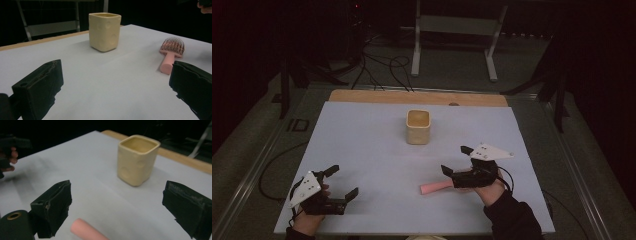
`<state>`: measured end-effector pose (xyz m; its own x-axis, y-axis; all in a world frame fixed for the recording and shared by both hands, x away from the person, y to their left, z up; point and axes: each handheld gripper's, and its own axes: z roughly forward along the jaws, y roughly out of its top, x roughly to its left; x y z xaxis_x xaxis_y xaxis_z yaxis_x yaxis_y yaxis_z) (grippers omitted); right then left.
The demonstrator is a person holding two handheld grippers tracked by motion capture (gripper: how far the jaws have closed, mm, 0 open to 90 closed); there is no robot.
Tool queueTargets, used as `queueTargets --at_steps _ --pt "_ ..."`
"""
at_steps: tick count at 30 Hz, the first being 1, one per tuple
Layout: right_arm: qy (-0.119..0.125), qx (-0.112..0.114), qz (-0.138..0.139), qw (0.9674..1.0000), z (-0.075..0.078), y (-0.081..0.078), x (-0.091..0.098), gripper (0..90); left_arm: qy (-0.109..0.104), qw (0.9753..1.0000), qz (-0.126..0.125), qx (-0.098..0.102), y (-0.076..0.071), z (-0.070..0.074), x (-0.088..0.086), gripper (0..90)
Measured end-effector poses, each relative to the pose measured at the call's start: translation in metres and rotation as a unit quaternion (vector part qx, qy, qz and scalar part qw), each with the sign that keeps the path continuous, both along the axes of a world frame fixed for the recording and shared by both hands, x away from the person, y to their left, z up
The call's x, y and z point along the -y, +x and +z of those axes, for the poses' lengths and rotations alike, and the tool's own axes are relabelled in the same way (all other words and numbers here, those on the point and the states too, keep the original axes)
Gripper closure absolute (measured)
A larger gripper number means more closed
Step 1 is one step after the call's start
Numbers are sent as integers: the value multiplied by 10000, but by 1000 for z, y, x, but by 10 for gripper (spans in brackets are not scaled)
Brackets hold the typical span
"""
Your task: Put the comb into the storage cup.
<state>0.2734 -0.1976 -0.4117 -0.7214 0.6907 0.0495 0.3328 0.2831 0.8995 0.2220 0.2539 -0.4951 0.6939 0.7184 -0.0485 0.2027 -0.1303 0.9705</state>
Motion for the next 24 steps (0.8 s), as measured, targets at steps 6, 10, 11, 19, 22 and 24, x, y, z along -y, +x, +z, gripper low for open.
queueTargets --at_steps 6,10,11,19,22,24 --pt "-147 -206 160 9996 -9 6 -13 84 -1 10000 -2 -9 0 0 -1 3" --pt "-212 -282 266 9990 -13 7 -20 84 -2 10000 -1 -11 0 0 0 3" --pt "-192 -311 299 9989 -13 8 -22 84 9 10000 -2 -7 0 0 0 3" --pt "-349 -489 362 9975 -22 13 -35 85 13 10000 -11 -19 1 -1 -1 3" --pt "-411 -565 373 9969 -26 16 -40 95 27 10000 -13 -17 1 -1 0 3" --pt "-448 -605 382 9964 -29 17 -44 98 18 10000 -25 -20 1 -1 0 3"
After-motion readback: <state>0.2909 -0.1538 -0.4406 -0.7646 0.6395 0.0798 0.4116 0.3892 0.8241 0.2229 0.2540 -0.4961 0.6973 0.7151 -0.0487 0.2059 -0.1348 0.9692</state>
